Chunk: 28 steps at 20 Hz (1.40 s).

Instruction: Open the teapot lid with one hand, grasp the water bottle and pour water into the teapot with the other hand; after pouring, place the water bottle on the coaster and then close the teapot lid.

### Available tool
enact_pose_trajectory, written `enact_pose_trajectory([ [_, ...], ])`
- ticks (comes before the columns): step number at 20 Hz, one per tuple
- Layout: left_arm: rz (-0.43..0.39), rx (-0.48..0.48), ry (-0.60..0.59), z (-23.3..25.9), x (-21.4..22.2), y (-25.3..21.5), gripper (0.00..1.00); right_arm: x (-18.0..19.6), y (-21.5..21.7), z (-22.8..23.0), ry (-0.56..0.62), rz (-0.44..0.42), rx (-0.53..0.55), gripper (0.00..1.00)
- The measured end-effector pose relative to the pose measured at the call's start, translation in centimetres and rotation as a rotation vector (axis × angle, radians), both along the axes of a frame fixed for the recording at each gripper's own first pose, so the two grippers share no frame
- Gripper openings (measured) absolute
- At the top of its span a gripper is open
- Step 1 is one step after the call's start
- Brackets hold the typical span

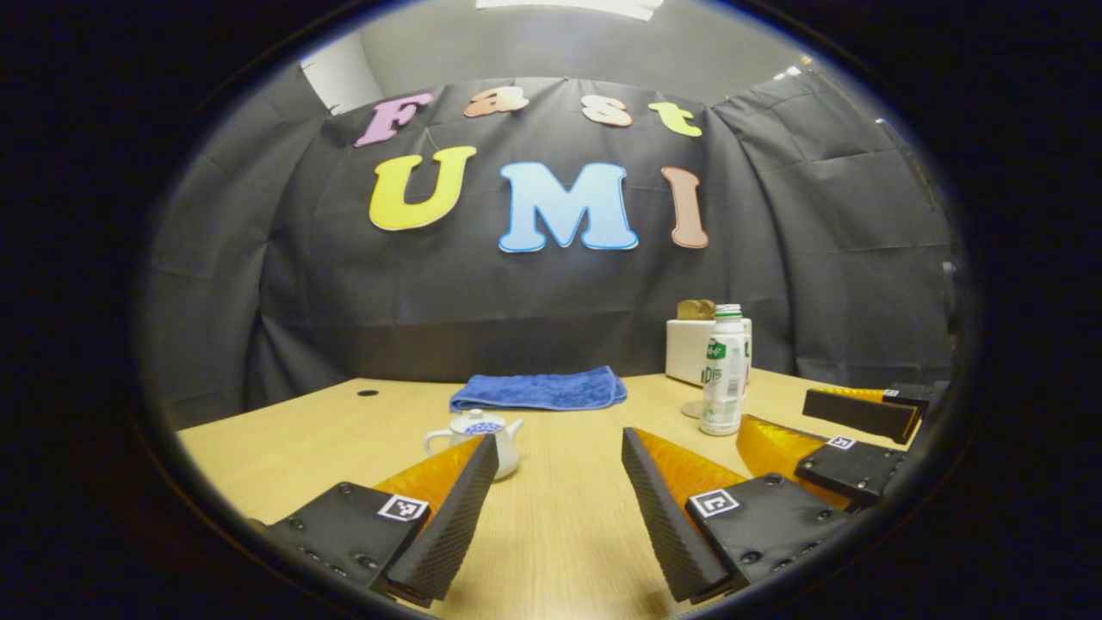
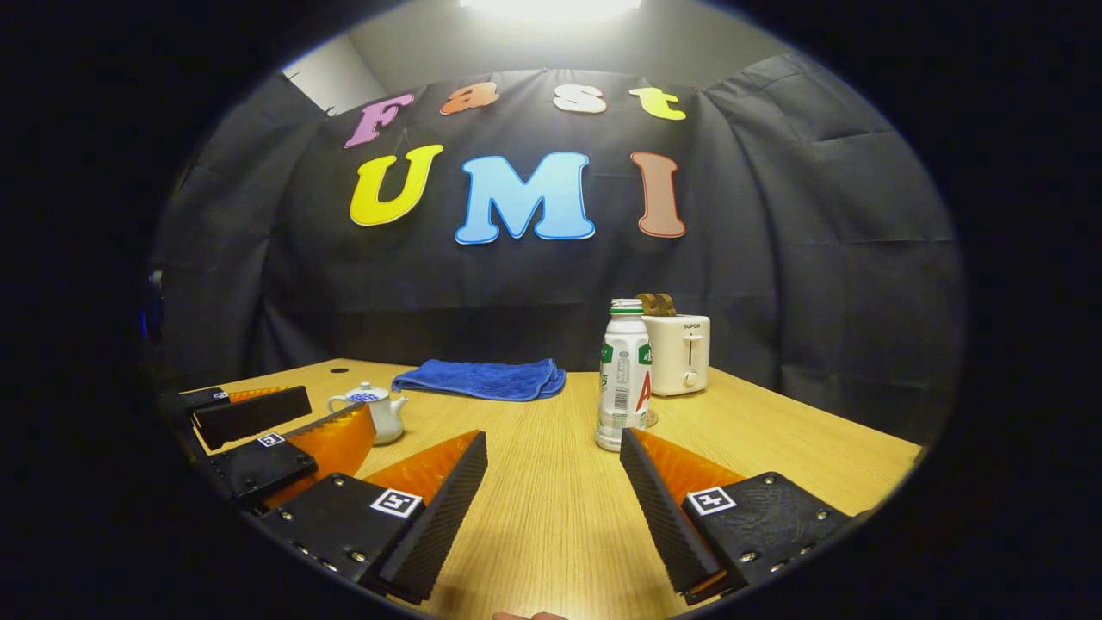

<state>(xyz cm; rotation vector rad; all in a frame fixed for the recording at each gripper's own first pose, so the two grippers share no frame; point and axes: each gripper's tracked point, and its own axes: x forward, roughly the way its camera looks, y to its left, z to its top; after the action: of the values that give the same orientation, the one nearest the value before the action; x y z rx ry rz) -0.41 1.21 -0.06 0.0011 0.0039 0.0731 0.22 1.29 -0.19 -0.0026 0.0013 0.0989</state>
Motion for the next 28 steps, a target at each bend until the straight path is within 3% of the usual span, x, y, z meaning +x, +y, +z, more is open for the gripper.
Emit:
enact_pose_trajectory([
  [3, -0.014, 0.000, 0.003, -0.1, 0.0, -0.3, 1.00, -0.1, -0.1, 0.1, -0.003, -0.005, 0.000, 0.96],
  [6, -0.101, 0.000, 0.002, -0.1, 0.2, -1.9, 1.00, -0.1, 0.3, 0.0, -0.001, 0.014, -0.003, 0.96],
  [9, -0.051, -0.001, -0.005, 0.1, 0.1, -0.6, 1.00, -0.1, 0.5, 0.1, -0.002, 0.036, -0.001, 0.96],
  [14, -0.094, -0.002, -0.004, 0.0, 0.2, -1.7, 1.00, -0.2, 1.0, 0.1, -0.005, 0.065, -0.004, 0.96],
  [24, -0.047, -0.002, -0.006, 0.0, 0.5, 0.0, 1.00, 0.2, 2.2, 0.6, -0.008, 0.128, -0.024, 0.96],
  [28, 0.010, 0.024, -0.114, 4.3, 1.6, 3.2, 1.00, 0.5, 2.0, 4.3, -0.122, 0.140, -0.026, 0.96],
])
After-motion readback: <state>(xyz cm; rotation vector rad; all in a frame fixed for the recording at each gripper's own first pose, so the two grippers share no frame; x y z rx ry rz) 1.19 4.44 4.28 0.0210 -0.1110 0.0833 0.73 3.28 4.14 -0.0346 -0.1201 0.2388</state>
